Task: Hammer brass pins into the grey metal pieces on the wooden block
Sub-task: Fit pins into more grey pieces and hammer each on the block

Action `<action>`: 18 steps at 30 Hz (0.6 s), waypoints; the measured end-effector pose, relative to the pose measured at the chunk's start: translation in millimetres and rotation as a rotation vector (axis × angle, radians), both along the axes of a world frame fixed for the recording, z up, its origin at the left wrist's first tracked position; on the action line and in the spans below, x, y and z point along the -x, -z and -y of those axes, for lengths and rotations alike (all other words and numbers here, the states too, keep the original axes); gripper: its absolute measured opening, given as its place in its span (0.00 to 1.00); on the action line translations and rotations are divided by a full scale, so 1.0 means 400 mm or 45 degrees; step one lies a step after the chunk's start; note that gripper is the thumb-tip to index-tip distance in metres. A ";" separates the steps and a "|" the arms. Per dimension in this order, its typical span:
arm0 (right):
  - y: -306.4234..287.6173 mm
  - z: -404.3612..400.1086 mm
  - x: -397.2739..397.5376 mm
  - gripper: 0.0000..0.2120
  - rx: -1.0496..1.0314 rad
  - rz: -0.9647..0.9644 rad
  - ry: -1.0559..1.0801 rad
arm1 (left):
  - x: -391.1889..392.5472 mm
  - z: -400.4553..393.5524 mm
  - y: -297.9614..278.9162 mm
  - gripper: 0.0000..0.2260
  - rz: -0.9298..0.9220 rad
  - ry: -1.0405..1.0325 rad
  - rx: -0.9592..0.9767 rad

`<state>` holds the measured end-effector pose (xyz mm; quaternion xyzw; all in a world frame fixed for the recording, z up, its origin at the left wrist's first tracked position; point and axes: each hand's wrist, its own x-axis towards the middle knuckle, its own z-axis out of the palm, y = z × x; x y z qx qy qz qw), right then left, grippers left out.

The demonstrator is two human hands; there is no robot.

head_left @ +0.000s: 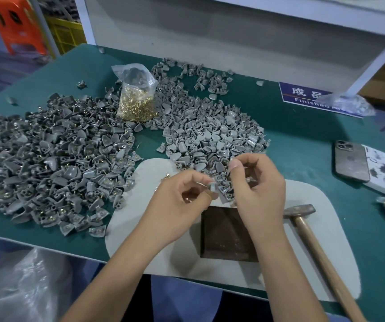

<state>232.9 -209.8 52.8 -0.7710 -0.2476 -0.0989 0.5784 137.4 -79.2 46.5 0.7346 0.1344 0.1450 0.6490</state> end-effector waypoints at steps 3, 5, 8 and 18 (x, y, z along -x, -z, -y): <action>-0.020 0.047 0.031 0.06 -0.059 -0.014 -0.034 | 0.023 0.018 -0.005 0.08 0.027 0.025 -0.181; -0.026 0.076 0.068 0.06 -0.050 -0.048 -0.106 | 0.029 0.037 -0.006 0.09 0.044 0.008 -0.203; -0.022 0.097 0.116 0.04 0.045 0.031 -0.146 | 0.024 0.072 -0.005 0.06 0.090 0.016 -0.145; 0.003 0.131 0.118 0.03 0.212 -0.001 -0.095 | 0.039 0.114 0.024 0.10 0.093 0.045 -0.205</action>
